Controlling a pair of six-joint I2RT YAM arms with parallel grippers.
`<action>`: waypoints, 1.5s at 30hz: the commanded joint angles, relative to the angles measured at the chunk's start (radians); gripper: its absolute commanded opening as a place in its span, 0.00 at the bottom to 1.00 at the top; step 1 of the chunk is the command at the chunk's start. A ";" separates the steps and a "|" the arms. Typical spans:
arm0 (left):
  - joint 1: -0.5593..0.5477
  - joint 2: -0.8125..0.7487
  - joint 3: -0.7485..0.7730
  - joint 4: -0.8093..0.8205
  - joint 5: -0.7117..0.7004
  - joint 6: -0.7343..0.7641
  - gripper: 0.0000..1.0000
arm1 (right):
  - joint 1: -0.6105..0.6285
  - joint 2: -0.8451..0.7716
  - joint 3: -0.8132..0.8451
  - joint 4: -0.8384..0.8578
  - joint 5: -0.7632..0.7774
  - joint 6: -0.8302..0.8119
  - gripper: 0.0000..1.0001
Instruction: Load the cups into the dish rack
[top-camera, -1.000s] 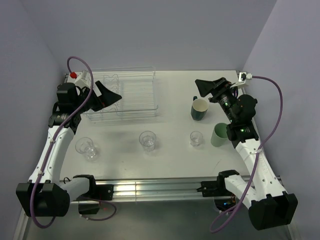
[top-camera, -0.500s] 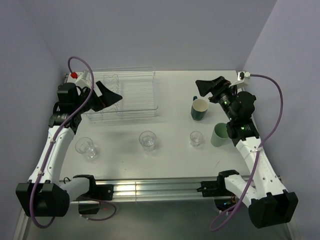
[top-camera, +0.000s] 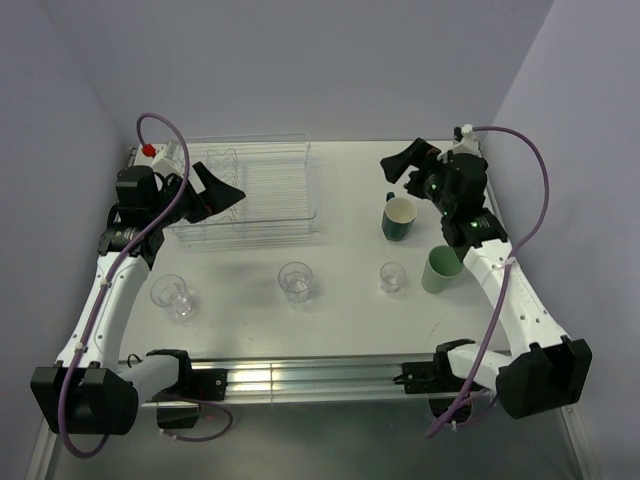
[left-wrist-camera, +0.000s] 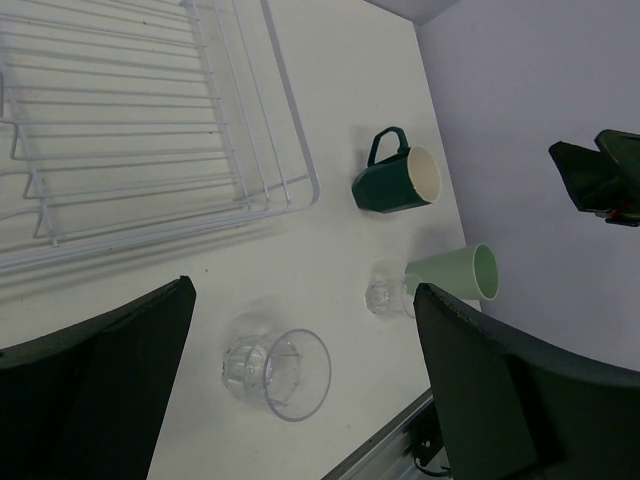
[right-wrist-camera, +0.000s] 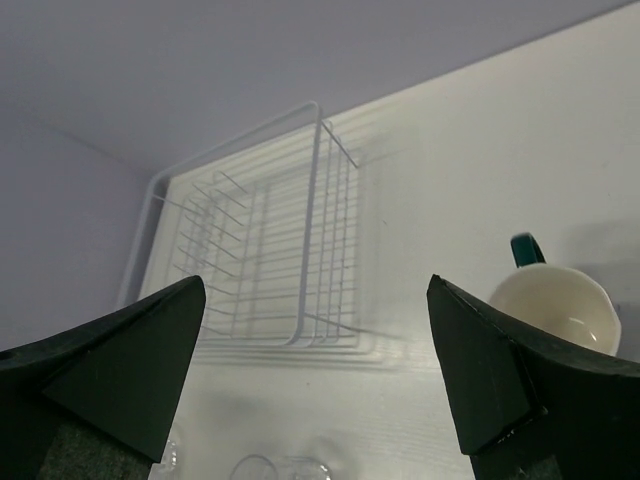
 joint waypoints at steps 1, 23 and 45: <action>-0.004 -0.027 0.021 0.015 -0.016 0.020 0.99 | 0.039 0.037 0.078 -0.098 0.096 -0.055 1.00; -0.008 -0.011 0.018 0.010 -0.028 0.017 0.99 | 0.098 0.255 0.207 -0.253 0.243 -0.118 0.76; -0.016 0.013 0.024 -0.010 -0.060 0.012 0.99 | 0.128 0.404 0.195 -0.360 0.381 -0.129 0.60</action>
